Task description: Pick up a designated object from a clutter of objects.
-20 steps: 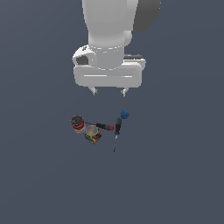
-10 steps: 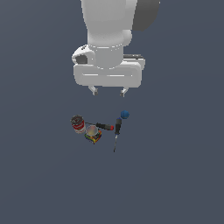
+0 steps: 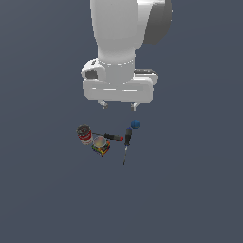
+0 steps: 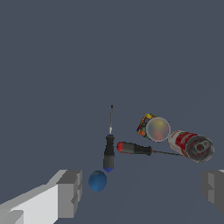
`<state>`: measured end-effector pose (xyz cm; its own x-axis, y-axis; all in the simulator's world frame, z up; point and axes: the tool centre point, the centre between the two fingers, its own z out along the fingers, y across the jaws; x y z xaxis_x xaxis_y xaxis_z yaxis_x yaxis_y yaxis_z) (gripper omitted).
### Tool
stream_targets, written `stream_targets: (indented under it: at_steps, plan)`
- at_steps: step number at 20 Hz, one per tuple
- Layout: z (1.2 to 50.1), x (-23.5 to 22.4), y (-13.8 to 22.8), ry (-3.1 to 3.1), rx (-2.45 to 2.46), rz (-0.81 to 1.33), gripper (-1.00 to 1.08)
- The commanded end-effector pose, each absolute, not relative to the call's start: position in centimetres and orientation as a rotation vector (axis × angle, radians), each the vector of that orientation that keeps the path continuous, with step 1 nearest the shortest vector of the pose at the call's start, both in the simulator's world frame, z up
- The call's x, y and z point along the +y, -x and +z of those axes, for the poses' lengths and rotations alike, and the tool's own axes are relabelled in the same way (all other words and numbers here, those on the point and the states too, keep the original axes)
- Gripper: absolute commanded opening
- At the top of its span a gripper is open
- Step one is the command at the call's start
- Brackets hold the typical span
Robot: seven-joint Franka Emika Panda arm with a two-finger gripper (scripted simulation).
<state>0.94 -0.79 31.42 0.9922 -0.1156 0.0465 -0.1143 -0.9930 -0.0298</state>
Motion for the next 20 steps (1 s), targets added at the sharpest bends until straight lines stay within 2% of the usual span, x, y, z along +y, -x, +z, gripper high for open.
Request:
stream_targets:
  at_steps: [1, 11, 20]
  plan:
    - [29.9, -0.6, -1.2, 3.11, 0.185, -0.069, 1.0]
    - [20.0, 0.8, -1.8, 3.12, 0.22, -0.04, 1.0]
    - [10.8, 2.3, -0.5, 3.128, 0.248, -0.013, 1.0]
